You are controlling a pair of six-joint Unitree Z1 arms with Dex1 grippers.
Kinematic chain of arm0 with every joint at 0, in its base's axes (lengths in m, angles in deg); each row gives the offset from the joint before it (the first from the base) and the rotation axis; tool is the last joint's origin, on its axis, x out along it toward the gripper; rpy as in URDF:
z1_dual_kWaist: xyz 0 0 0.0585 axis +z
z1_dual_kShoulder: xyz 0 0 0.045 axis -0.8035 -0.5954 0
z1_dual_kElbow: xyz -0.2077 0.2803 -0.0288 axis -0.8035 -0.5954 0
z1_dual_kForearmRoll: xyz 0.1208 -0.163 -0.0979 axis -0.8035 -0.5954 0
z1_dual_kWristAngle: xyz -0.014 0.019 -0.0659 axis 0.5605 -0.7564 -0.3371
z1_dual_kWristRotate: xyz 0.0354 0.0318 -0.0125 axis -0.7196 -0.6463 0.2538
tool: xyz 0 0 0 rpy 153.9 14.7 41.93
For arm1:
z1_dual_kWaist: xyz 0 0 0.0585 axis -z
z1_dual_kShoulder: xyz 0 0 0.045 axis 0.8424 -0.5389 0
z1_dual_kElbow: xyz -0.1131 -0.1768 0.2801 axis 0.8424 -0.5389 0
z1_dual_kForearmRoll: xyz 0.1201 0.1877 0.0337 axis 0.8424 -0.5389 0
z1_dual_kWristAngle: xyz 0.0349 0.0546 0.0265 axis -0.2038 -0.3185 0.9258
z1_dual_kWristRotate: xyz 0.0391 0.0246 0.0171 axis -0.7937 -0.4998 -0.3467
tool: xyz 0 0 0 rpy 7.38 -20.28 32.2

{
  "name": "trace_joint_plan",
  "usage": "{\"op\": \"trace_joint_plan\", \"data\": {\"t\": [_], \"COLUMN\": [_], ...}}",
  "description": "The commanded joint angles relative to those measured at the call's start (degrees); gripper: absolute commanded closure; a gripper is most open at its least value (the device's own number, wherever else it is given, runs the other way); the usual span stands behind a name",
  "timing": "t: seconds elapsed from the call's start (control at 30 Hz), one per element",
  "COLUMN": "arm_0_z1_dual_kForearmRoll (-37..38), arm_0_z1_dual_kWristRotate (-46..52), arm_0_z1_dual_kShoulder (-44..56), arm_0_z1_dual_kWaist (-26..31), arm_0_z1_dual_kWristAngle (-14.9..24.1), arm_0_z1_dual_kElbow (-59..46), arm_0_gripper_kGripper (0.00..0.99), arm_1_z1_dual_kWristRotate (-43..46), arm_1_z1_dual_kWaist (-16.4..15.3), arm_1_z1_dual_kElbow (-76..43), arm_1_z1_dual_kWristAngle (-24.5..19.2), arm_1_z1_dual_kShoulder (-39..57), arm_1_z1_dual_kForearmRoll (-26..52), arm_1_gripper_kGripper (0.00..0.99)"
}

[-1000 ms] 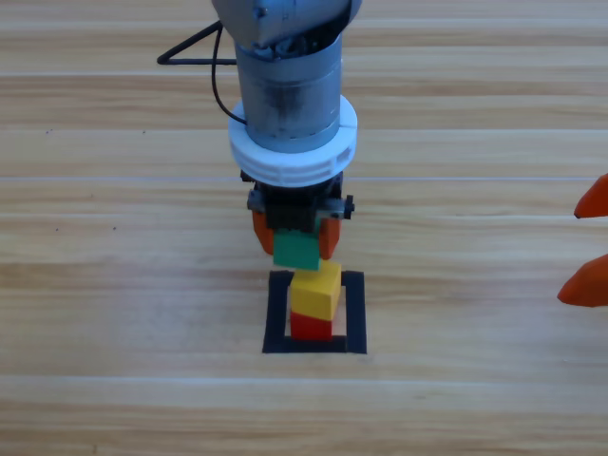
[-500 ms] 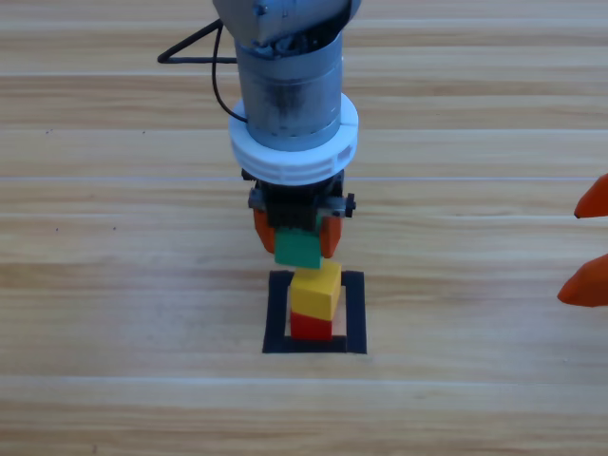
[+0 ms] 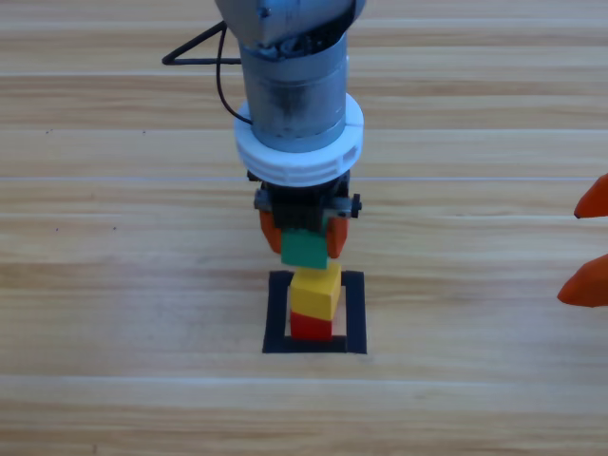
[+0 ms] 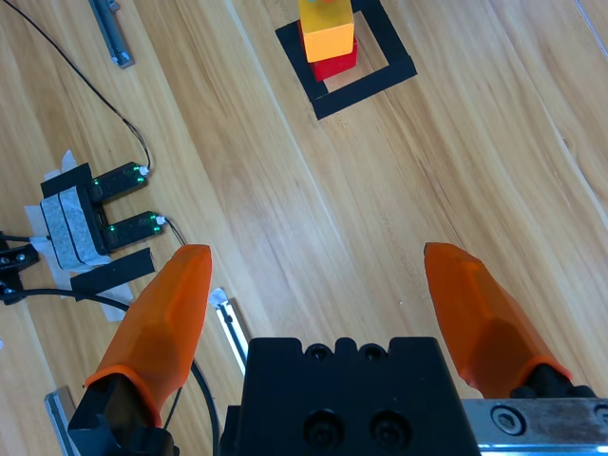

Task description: Stack the blocks in the rectangular block: red at the bottom, yellow in the middle, green on top

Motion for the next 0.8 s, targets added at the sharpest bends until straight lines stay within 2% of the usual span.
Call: {"op": "trace_joint_plan", "data": {"t": [0.03,0.8], "arm_0_z1_dual_kForearmRoll": [3.1,5.21], "arm_0_z1_dual_kWristRotate": [0.75,1.89], "arm_0_z1_dual_kShoulder": [-0.66,0.75], "arm_0_z1_dual_kWaist": [-1.68,-1.94], "arm_0_z1_dual_kWristAngle": [-0.5,-0.68], "arm_0_z1_dual_kElbow": [-3.98,-6.71], "arm_0_gripper_kGripper": [0.984,0.973], "arm_1_z1_dual_kWristRotate": [0.14,0.14], "arm_1_z1_dual_kWaist": [-1.72,-1.63], "arm_1_z1_dual_kElbow": [-1.58,-1.58], "arm_1_z1_dual_kWristAngle": [0.85,0.76], "arm_1_z1_dual_kShoulder": [1.38,1.03], "arm_1_z1_dual_kForearmRoll": [1.14,1.14], "arm_1_gripper_kGripper": [0.007,0.007]}}
